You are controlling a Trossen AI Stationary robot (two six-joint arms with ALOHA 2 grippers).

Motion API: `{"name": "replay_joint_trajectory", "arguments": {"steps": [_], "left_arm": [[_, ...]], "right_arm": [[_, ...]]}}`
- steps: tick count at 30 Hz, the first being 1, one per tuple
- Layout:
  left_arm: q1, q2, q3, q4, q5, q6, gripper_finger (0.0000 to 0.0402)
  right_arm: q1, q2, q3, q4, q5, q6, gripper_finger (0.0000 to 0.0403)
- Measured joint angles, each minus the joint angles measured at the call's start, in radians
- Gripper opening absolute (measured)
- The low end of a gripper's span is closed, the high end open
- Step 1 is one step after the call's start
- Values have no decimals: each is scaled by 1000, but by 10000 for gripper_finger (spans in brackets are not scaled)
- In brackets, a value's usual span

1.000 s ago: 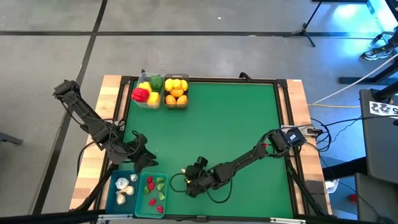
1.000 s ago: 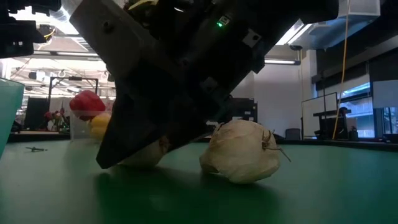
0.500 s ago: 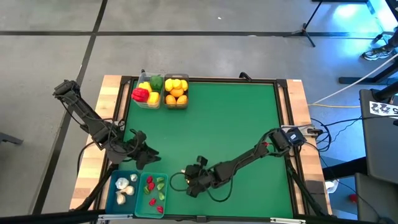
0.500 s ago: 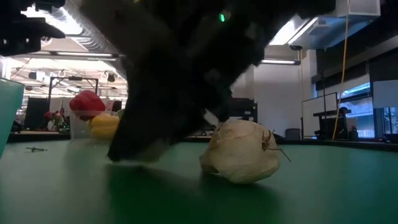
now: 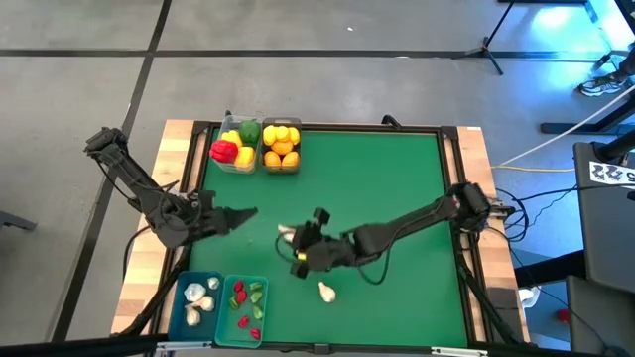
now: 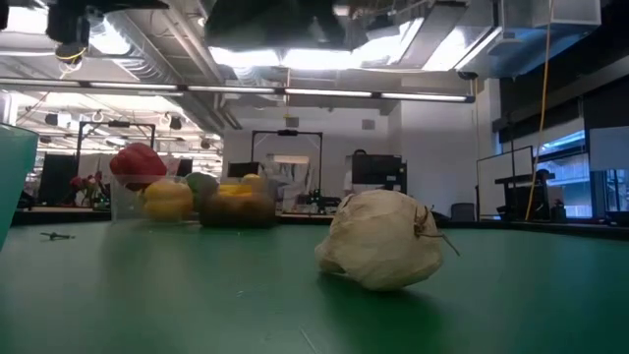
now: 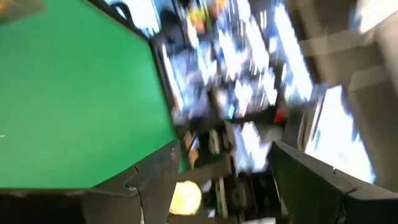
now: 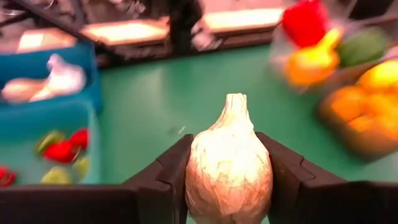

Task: Sort produce into baskets
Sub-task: Put the white garlic into the blue bin

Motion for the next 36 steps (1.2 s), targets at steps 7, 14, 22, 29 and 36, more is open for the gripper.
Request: {"name": "replay_joint_trajectory", "arguments": {"steps": [7, 14, 22, 29, 36], "left_arm": [[40, -5, 0, 70, -162, -188, 245], [147, 18, 0, 110, -84, -171, 245], [245, 78, 0, 450, 86, 152, 245], [304, 137, 0, 509, 211, 181, 245], [329, 206, 0, 512, 214, 131, 245]], "right_arm": [[-70, -126, 0, 17, 53, -121, 142], [-104, -143, 0, 121, 22, -195, 142], [-123, -142, 0, 130, 9, -218, 142], [-129, -141, 0, 132, 9, -225, 142], [-129, -141, 0, 132, 9, -243, 142]]}}
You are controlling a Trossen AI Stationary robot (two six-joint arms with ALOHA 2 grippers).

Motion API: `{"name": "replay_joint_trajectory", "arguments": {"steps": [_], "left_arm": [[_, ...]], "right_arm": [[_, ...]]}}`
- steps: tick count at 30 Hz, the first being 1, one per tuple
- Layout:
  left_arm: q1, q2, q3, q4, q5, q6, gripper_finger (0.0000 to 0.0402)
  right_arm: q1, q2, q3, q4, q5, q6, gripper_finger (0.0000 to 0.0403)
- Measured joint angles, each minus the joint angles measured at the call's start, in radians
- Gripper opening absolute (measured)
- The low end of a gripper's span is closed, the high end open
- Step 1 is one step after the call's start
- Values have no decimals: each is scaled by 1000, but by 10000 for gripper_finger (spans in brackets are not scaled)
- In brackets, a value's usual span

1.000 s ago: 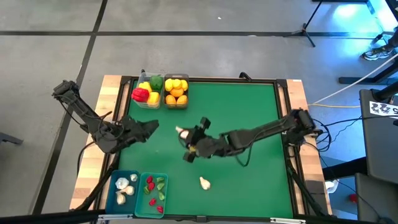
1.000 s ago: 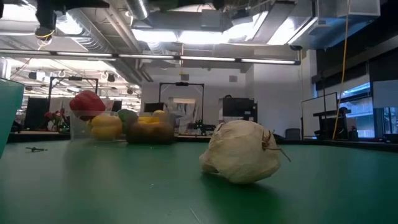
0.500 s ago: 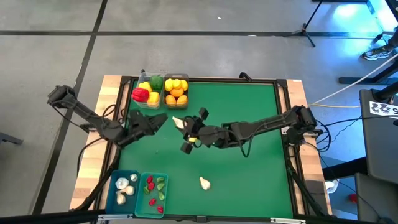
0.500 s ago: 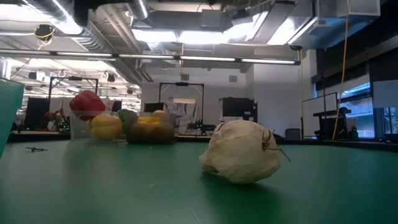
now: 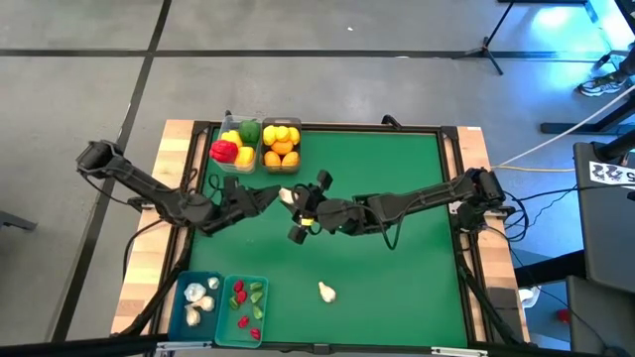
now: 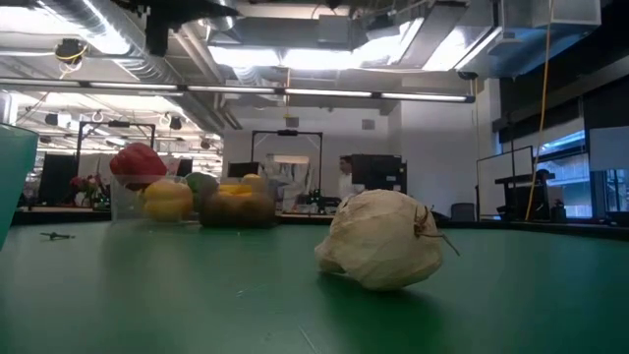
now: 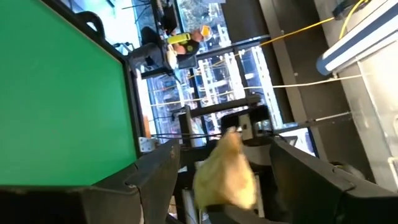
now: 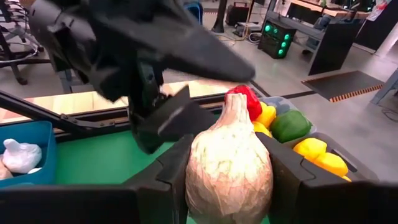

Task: Sort produce into baskets
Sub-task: Put the white garlic into the blue bin

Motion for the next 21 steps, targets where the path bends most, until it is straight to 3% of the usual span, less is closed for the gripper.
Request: {"name": "replay_joint_trajectory", "arguments": {"steps": [6, 21], "left_arm": [[16, 36, 0, 10, 4, -33, 245], [68, 54, 0, 133, 35, 86, 234]], "right_arm": [[-13, 5, 0, 2, 0, -7, 142], [-32, 5, 0, -4, -34, -1, 142]]}}
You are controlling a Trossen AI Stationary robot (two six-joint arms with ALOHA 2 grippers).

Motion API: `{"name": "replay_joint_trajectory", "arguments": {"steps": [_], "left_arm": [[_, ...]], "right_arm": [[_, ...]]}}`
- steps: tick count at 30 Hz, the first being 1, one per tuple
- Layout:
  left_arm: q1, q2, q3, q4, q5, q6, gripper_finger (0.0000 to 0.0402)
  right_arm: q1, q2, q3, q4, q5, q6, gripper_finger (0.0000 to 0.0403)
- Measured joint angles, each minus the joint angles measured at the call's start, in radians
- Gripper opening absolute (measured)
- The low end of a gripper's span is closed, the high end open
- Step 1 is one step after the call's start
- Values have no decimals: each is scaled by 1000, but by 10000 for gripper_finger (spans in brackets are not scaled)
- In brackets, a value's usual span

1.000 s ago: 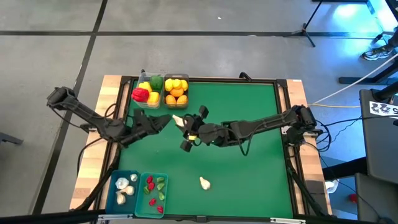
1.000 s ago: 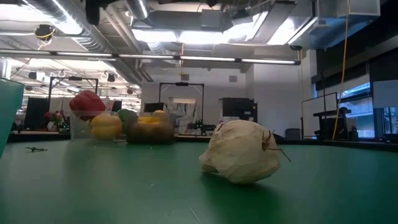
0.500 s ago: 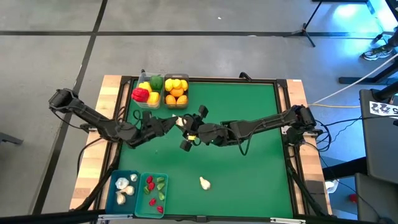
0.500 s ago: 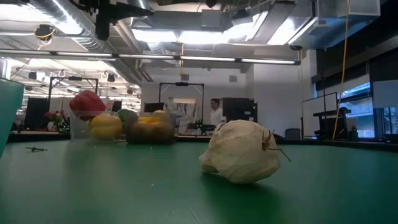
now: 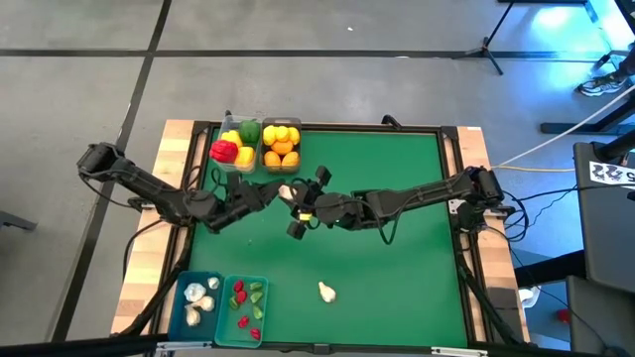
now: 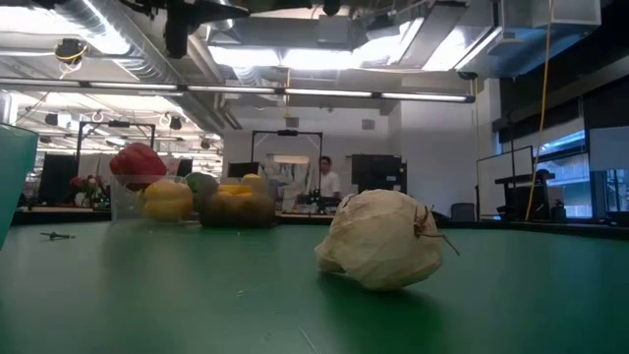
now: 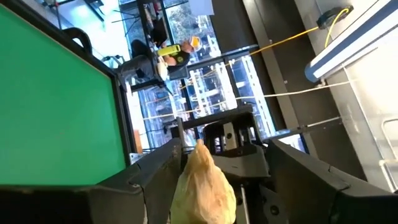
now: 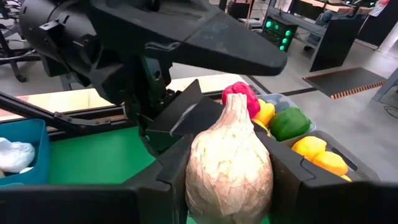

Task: Sort produce into baskets
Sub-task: Put the white garlic into the blue bin

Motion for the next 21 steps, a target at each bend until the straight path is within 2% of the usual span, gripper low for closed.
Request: {"name": "replay_joint_trajectory", "arguments": {"steps": [21], "left_arm": [[15, 0, 0, -11, 14, 40, 146]], "right_arm": [[-31, 3, 0, 5, 8, -1, 142]]}}
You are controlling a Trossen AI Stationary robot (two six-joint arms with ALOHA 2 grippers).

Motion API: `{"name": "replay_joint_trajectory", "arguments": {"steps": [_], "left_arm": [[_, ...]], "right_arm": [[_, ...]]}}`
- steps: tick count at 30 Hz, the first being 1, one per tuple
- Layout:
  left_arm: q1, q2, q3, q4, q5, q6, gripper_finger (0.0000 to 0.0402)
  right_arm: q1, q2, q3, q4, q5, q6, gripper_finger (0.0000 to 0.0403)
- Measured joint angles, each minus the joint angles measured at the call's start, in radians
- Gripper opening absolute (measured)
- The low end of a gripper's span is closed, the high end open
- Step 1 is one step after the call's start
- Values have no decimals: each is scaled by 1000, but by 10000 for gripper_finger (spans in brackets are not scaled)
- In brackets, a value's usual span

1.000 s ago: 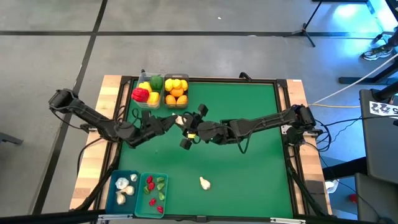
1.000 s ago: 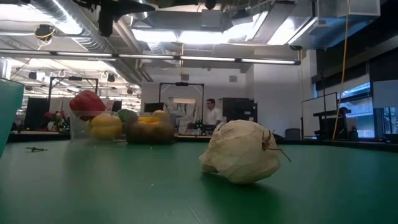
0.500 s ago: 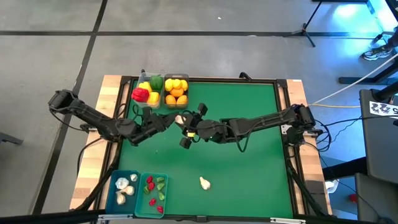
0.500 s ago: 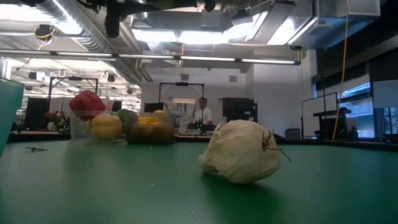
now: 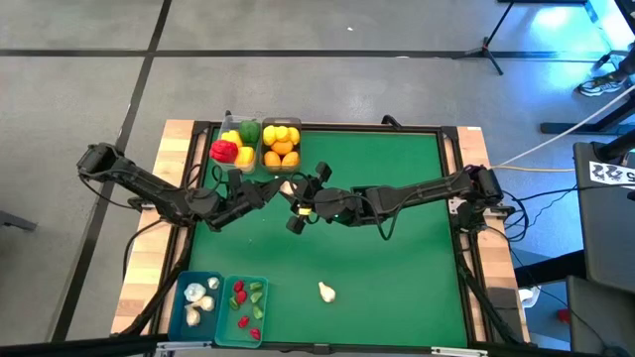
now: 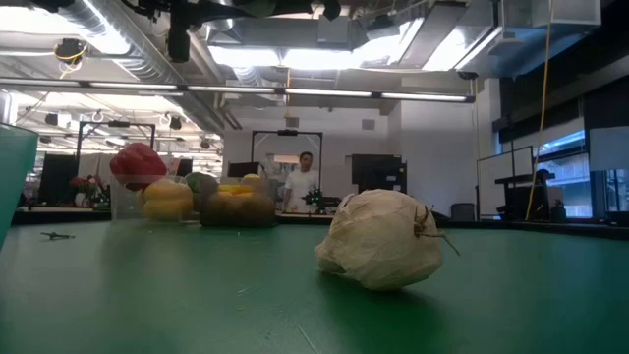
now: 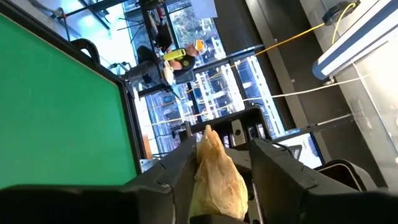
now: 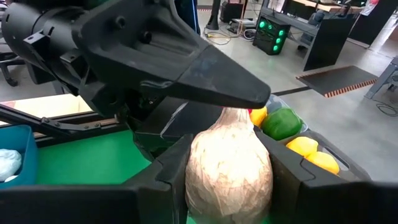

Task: Sort produce into baskets
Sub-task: Put the white garlic into the blue bin

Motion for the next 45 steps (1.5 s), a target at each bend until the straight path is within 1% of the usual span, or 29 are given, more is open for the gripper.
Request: {"name": "replay_joint_trajectory", "arguments": {"steps": [10, 15, 18, 22, 33, 39, 41, 43, 45], "left_arm": [[0, 0, 0, -2, 0, 0, 82], [0, 0, 0, 0, 0, -2, 59], [-1, 0, 0, 0, -9, -10, 56], [-1, 0, 0, 1, -10, -13, 60], [-4, -2, 3, 15, 6, -14, 48], [-3, -2, 2, 8, -12, -17, 48], [-3, -3, 2, 5, -23, -17, 48], [-3, -12, 2, 4, -31, -1, 48], [-3, -24, 2, 4, -30, 36, 48]], "right_arm": [[0, 0, 1, 1, 1, -2, 142], [0, 0, 1, 1, 3, -2, 142], [0, 0, 1, 0, 2, -5, 143], [-1, 0, 1, 0, 2, -10, 148], [-3, 5, -3, -20, 2, -40, 217], [-2, 5, -3, -18, 1, -69, 229], [-2, 4, -3, -18, -27, -108, 229], [4, -4, -3, -38, -67, -113, 229], [12, -13, 0, -67, -80, -107, 230]]}}
